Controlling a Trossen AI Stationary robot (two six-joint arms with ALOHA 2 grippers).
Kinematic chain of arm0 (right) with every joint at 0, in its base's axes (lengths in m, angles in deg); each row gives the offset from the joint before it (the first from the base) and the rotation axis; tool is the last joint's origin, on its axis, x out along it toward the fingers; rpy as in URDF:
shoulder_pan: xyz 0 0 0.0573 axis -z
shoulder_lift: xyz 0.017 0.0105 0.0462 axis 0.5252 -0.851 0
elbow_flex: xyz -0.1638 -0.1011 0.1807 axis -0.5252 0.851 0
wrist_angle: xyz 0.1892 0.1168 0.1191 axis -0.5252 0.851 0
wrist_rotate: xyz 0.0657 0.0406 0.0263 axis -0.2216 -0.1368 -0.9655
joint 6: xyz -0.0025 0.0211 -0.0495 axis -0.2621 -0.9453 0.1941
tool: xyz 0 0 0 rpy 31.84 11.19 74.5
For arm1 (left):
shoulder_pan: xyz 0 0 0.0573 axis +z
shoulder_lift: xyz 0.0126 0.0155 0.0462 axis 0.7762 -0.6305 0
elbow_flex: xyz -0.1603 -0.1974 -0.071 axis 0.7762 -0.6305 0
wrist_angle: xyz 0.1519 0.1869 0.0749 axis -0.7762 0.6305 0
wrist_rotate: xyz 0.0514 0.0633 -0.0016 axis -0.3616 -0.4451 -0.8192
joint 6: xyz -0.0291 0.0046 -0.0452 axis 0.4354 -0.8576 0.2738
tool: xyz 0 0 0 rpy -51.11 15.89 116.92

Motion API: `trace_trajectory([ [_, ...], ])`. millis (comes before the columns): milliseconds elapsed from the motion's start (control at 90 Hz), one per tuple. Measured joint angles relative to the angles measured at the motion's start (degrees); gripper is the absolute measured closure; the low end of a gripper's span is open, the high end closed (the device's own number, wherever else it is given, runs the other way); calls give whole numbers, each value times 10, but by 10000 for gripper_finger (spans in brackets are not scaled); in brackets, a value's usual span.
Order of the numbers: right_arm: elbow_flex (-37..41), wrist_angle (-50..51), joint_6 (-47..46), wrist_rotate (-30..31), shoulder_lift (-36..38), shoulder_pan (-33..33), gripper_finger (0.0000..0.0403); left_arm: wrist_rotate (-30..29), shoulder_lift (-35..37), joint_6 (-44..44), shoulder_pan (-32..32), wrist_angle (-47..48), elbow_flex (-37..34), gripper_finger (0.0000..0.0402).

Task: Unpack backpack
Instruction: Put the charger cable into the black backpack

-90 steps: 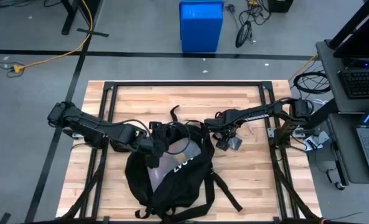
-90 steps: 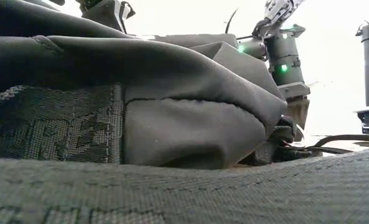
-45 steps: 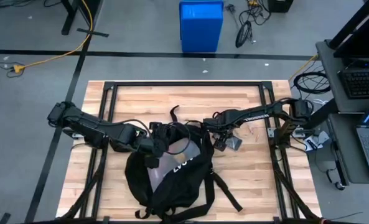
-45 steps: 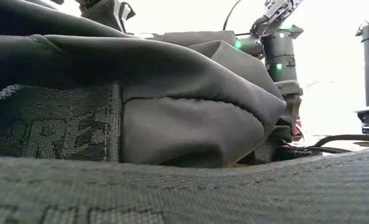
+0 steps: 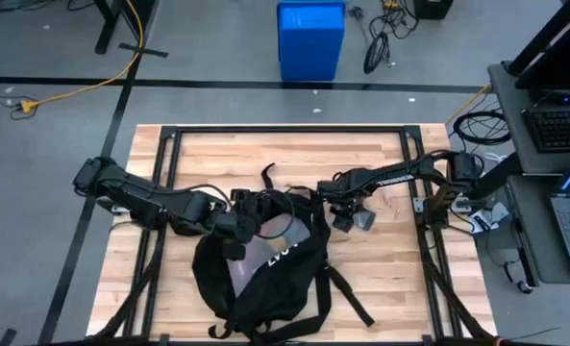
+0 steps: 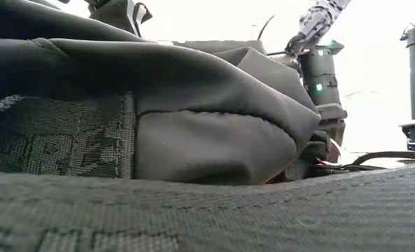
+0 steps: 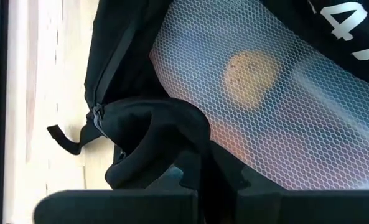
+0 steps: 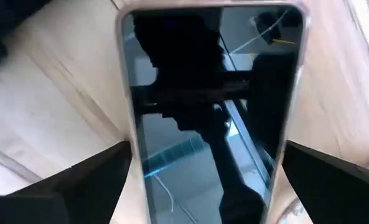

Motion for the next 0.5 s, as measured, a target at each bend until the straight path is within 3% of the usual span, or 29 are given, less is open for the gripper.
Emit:
trace_trajectory([
  [267, 28, -30, -1, -2, 2, 4, 11, 0, 0, 0, 0, 0, 0, 402],
  [500, 28, -30, -10, 1, 2, 3, 48, 0, 0, -1, 0, -1, 0, 402],
])
